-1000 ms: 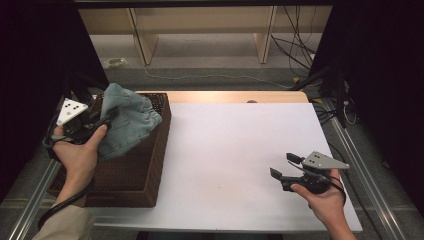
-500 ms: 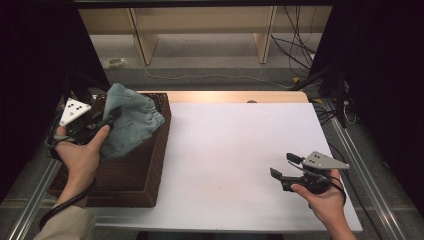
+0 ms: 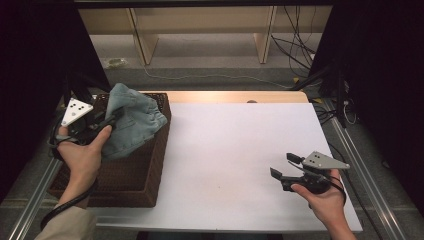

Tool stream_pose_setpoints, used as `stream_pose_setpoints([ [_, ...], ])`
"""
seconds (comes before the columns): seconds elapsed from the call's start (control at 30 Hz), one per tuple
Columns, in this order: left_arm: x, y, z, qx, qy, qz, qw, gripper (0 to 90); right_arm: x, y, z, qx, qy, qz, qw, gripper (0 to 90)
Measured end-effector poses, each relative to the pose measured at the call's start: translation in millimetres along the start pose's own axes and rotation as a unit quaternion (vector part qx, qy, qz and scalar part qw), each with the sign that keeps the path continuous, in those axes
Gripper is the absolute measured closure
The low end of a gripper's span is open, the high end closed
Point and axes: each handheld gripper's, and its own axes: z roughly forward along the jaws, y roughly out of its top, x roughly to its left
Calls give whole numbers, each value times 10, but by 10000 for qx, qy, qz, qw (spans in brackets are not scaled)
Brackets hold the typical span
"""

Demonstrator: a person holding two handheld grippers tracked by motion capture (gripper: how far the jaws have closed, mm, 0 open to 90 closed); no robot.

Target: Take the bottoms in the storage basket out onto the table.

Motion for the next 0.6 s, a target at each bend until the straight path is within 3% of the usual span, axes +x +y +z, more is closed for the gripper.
stream_pose_setpoints([
  [0.6, -108, 37, -6, -8, -138, 96, 9999, 757, 1, -2, 5, 6, 16, 6, 10000, 202],
])
